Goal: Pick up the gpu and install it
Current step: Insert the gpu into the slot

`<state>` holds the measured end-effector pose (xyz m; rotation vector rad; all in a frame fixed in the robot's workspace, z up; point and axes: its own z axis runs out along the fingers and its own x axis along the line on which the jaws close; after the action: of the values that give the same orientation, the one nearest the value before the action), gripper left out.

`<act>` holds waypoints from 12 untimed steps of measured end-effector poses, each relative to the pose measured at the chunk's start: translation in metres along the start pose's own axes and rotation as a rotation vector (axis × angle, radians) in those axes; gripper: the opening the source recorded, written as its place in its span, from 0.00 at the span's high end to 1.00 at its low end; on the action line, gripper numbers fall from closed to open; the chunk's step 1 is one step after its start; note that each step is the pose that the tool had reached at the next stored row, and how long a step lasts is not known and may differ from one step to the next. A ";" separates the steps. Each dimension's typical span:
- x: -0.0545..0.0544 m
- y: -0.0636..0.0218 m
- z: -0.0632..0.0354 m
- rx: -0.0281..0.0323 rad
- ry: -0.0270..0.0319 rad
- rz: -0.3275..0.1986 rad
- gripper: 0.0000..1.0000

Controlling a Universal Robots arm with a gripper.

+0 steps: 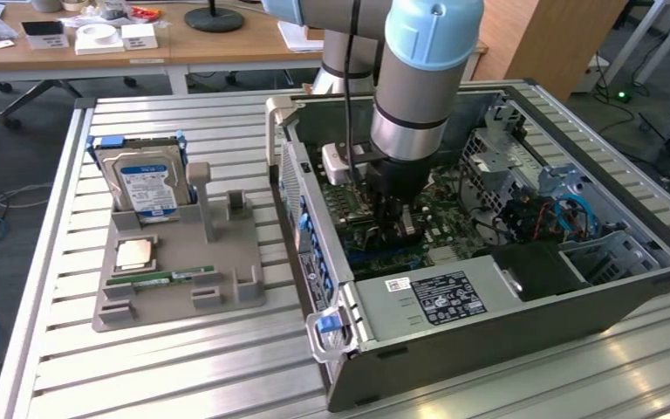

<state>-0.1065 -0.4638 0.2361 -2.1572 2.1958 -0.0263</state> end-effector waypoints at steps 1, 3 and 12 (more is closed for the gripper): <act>0.000 0.0000 0.0000 -0.0001 0.0000 0.000 0.74; 0.000 0.0002 0.0000 0.0001 0.0002 0.000 0.74; 0.000 0.0014 0.0002 -0.0013 -0.0004 0.002 0.74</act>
<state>-0.1079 -0.4636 0.2359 -2.1558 2.1980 -0.0243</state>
